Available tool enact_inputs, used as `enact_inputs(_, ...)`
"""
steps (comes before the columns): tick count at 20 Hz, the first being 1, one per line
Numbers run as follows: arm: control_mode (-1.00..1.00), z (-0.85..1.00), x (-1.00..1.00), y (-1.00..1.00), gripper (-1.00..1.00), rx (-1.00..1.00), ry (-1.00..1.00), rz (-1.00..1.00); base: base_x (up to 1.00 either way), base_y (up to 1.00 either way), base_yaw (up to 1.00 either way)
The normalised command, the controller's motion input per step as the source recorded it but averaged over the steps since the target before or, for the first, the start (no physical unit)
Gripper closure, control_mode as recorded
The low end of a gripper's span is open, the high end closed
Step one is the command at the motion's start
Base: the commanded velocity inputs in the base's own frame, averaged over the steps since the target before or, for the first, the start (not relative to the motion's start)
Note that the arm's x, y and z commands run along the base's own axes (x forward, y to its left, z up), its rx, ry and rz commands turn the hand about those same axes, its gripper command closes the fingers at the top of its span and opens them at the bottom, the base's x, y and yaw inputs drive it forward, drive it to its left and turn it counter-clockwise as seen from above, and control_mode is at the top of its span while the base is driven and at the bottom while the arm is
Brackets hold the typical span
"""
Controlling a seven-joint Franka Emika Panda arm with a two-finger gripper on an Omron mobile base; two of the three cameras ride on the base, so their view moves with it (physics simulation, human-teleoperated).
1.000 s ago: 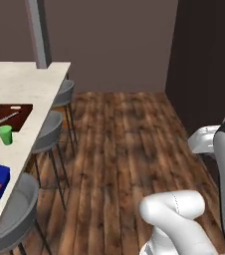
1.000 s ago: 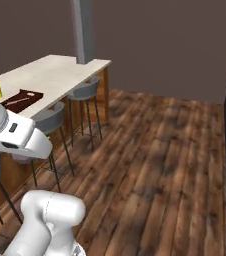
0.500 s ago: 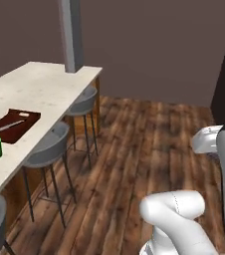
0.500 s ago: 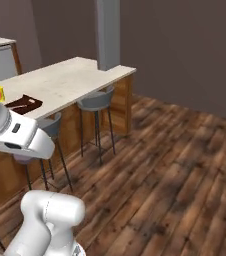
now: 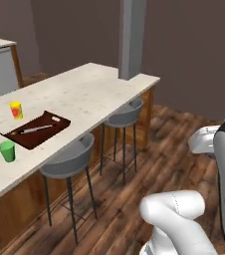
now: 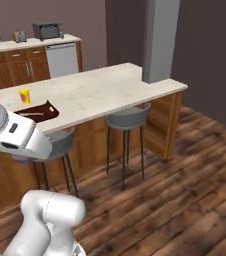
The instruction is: Gather the eggplant and avocado from the fridge and place them on a tray on the dining counter. Then gather the steaks from the fridge and place them on the other tray.
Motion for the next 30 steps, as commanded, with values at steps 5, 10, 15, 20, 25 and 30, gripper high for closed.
enact_inputs(5, 1.0, 0.0, 0.0, 0.0, 1.0, 0.0, 0.0, 0.0, 1.0, -0.25, 0.64)
enact_inputs(10, 1.0, 0.0, 0.0, 0.0, 1.0, 0.0, 0.0, 0.0, 0.92, -0.06, 0.63)
enact_inputs(15, 1.0, 0.0, 0.0, 0.0, 1.0, 0.0, 0.0, 0.0, 0.85, -0.18, 0.58)
enact_inputs(20, 1.0, 0.0, 0.0, 0.0, 1.0, 0.0, 0.0, 0.0, 0.57, -0.21, 0.33)
enact_inputs(25, 1.0, 0.0, 0.0, 0.0, 1.0, 0.0, 0.0, 0.0, 0.45, -0.12, 0.18)
enact_inputs(30, 1.0, 0.0, 0.0, 0.0, 1.0, 0.0, 0.0, 0.0, 0.56, -0.07, 0.18)
